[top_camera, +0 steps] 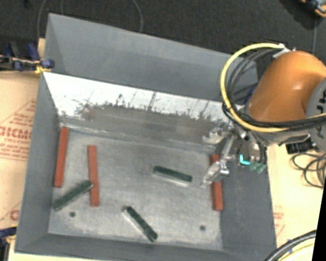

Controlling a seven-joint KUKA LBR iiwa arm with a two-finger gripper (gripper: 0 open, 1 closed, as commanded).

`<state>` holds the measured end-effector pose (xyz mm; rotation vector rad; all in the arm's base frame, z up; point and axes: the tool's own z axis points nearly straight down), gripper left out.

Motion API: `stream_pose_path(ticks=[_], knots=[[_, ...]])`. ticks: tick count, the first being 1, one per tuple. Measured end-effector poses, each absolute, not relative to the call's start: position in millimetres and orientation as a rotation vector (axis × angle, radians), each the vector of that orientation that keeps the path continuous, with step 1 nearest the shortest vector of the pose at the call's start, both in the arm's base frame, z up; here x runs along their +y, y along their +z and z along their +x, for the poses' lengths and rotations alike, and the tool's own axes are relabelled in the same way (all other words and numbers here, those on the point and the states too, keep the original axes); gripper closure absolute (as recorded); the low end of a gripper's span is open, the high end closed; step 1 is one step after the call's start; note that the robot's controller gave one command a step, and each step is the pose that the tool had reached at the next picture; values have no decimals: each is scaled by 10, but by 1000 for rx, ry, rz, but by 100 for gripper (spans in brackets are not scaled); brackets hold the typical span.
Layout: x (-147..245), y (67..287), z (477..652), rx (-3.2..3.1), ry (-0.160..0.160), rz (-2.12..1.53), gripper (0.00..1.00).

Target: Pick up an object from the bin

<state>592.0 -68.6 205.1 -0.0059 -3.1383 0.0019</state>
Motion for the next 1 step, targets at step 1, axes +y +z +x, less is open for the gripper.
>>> stream_pose_path(ticks=[1], knots=[[-685,2094,5936,-3146,3,-4,0]])
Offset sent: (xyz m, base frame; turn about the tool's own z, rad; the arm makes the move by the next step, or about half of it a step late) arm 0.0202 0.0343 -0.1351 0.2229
